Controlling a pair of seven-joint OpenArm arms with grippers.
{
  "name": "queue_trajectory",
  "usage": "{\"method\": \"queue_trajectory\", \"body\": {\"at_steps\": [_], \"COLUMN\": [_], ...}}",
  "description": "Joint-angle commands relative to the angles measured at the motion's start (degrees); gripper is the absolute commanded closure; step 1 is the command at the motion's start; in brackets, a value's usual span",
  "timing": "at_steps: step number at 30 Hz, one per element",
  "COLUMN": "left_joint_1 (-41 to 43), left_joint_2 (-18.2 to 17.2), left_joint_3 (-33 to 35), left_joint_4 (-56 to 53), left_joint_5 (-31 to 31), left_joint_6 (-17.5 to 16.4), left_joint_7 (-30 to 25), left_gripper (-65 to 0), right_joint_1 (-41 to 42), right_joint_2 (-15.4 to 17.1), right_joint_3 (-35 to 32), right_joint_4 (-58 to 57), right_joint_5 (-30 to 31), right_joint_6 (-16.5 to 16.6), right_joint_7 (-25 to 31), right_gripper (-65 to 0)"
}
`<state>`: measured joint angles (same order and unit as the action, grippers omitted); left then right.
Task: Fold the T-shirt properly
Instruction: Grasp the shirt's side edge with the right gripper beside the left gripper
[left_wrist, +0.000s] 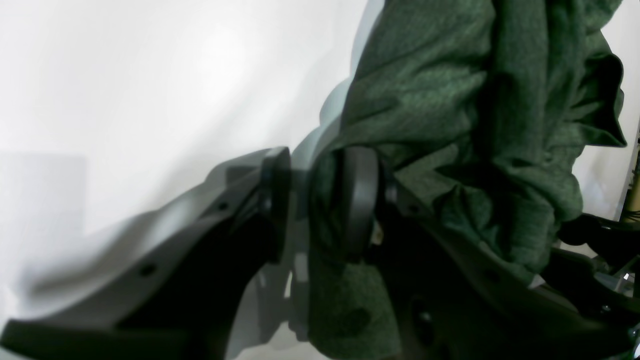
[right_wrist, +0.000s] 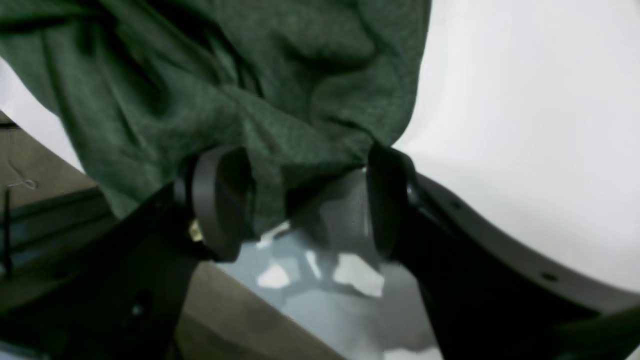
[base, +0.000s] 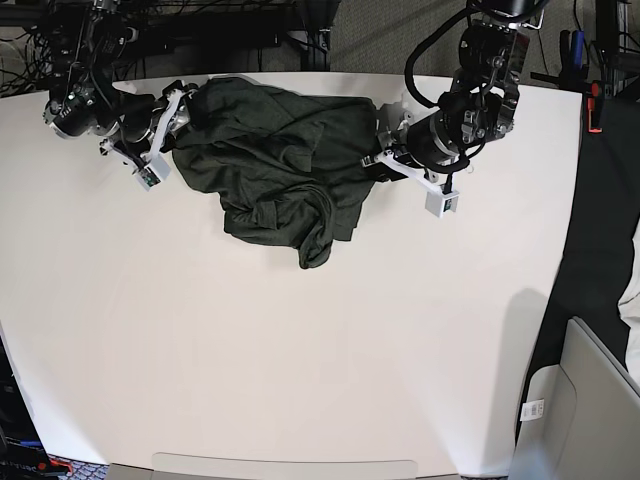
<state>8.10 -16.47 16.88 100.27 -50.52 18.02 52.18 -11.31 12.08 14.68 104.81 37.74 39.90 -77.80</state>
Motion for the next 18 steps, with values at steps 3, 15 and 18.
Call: {"method": "queue_trajectory", "body": {"at_steps": [3,15,18], "left_joint_1": [-0.1,-0.1,-0.1], "left_joint_2": [-0.3,0.4,0.6], "left_joint_3": [0.0,0.0,0.0], "left_joint_4": [0.6,0.6,0.6], "left_joint_5": [0.0,-0.1,-0.1], "left_joint_6": [0.4,0.4,0.4], "left_joint_7": [0.7,0.7,0.7], "left_gripper": [-17.5,-17.5,-17.5], "right_joint_1": [0.5,2.0,2.7], "right_joint_2": [-0.2,-0.8,-1.0], "right_joint_3": [-0.5,-1.9,-1.1], "right_joint_4": [0.0,5.6,5.6], "right_joint_5": [0.4,12.1,14.7], "right_joint_6": [0.1,0.1,0.1], "right_joint_7": [-0.5,-0.6,-0.6], "right_gripper": [-29.1,-4.2,-4.2]}}
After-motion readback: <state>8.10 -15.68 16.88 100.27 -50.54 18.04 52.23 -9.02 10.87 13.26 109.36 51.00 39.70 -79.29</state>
